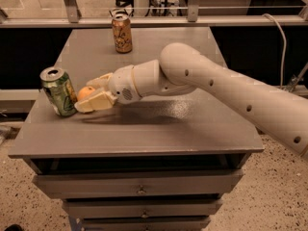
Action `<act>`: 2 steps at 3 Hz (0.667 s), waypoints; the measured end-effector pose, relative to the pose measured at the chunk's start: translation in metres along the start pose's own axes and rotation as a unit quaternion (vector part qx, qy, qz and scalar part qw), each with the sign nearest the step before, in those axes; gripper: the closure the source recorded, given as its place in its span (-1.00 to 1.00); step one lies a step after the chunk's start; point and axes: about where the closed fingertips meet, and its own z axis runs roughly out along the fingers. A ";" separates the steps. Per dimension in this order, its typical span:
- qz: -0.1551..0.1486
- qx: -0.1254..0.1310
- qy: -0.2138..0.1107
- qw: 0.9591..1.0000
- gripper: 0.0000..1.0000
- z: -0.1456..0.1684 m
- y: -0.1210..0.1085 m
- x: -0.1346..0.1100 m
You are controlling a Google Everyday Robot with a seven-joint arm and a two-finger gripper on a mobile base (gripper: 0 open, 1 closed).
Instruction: Move orange near green can
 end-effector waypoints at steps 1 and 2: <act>0.001 -0.003 -0.001 1.000 -1.00 0.003 0.002 0.001; 0.000 -0.001 -0.003 1.000 -1.00 0.001 0.000 0.001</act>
Offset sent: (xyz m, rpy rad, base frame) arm 0.0067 -0.0099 -0.0005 0.0131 -0.0096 -0.0185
